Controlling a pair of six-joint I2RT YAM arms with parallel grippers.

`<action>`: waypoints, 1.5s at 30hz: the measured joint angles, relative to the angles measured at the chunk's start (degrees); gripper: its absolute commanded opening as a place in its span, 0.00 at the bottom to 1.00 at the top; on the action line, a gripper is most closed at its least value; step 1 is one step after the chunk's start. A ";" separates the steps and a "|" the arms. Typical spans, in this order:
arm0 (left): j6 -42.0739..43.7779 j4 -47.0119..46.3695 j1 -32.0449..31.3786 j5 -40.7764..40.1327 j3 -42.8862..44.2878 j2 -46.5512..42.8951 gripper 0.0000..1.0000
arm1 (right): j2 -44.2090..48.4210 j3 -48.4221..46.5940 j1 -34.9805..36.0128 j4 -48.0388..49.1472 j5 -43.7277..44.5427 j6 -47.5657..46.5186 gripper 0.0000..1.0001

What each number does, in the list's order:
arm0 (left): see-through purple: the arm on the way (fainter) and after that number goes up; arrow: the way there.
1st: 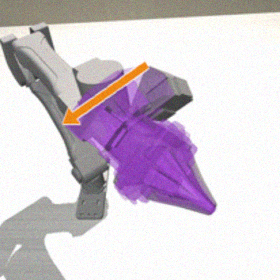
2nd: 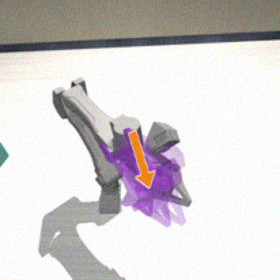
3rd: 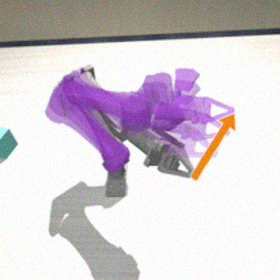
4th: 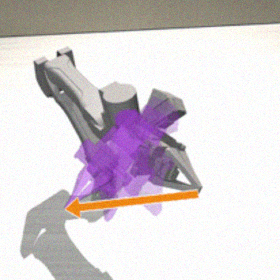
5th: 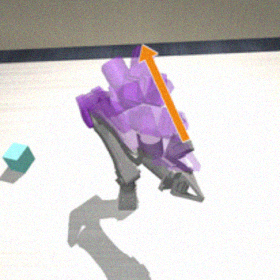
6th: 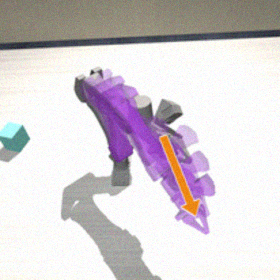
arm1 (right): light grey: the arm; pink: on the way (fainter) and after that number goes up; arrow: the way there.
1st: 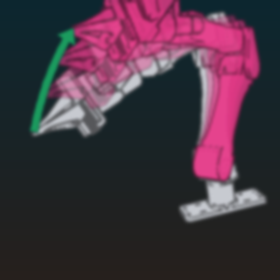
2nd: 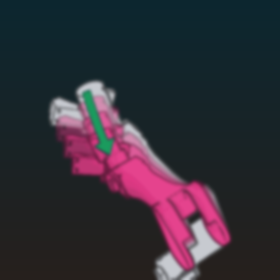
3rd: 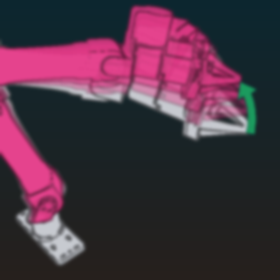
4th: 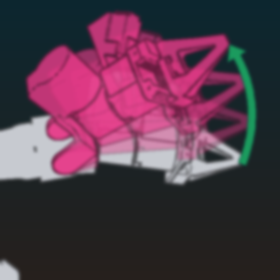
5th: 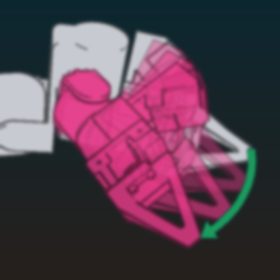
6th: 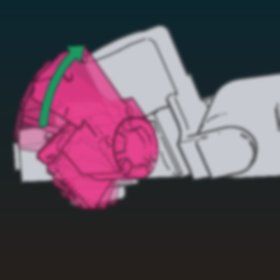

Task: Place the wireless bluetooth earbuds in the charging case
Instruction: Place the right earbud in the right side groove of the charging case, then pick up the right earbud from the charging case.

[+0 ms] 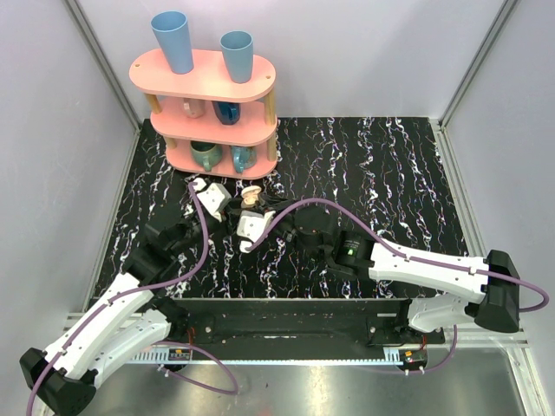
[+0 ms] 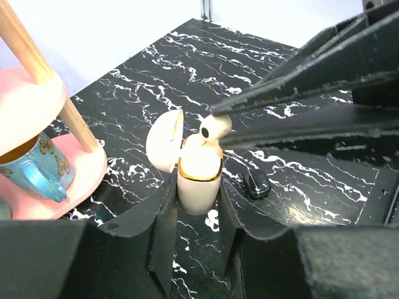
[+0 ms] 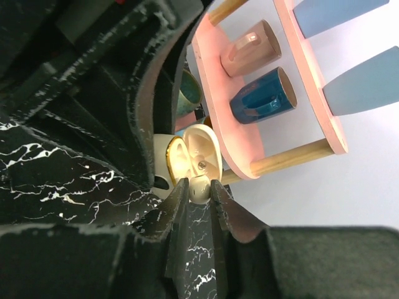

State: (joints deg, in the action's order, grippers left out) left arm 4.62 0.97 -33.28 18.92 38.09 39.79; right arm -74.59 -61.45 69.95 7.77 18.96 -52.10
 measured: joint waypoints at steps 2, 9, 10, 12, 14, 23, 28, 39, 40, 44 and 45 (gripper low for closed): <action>0.00 -0.59 0.02 -0.50 0.00 0.02 0.00 | 0.00 0.00 0.07 0.02 -0.74 0.11 0.26; 0.00 -1.14 0.17 -1.16 0.00 0.02 0.00 | 0.00 0.00 0.28 -0.13 -1.99 0.26 0.29; 0.00 -1.16 0.17 -1.16 0.00 0.02 0.00 | -0.02 0.00 0.28 -0.11 -1.95 0.24 0.29; 0.02 -1.29 0.17 -1.16 0.00 0.02 0.00 | -0.09 0.02 0.28 0.13 -1.64 0.20 0.35; 0.00 -1.73 0.17 -1.16 -0.02 0.00 0.00 | -0.22 0.09 0.28 0.50 -1.36 -0.04 0.39; 0.02 -2.47 0.17 -1.16 -0.26 0.00 0.00 | -0.24 0.76 0.28 3.98 0.04 -0.48 0.47; 0.02 -2.56 0.17 -1.22 -0.28 0.00 0.00 | 0.68 1.70 0.28 5.73 1.18 -0.44 0.57; 0.79 -5.55 0.17 -1.66 -3.15 -1.18 0.00 | 6.03 -0.96 0.35 5.42 5.57 9.84 0.48; 0.90 -6.01 0.17 -1.68 -3.72 -1.51 0.00 | 5.44 -2.36 0.33 4.52 6.23 11.89 0.48; 1.33 -8.04 0.17 -1.79 -5.62 -2.40 0.00 | 1.40 -11.67 0.07 -3.41 8.17 22.73 0.42; 1.40 -8.50 0.17 -1.86 -5.99 -2.62 0.00 | 0.74 -13.11 -0.02 -5.14 8.15 25.20 0.38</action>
State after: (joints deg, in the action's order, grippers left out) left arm 6.02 -7.53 -33.10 17.06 32.10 37.17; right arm -73.84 -74.56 69.93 2.63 27.11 -26.89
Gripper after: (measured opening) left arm 0.324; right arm 0.457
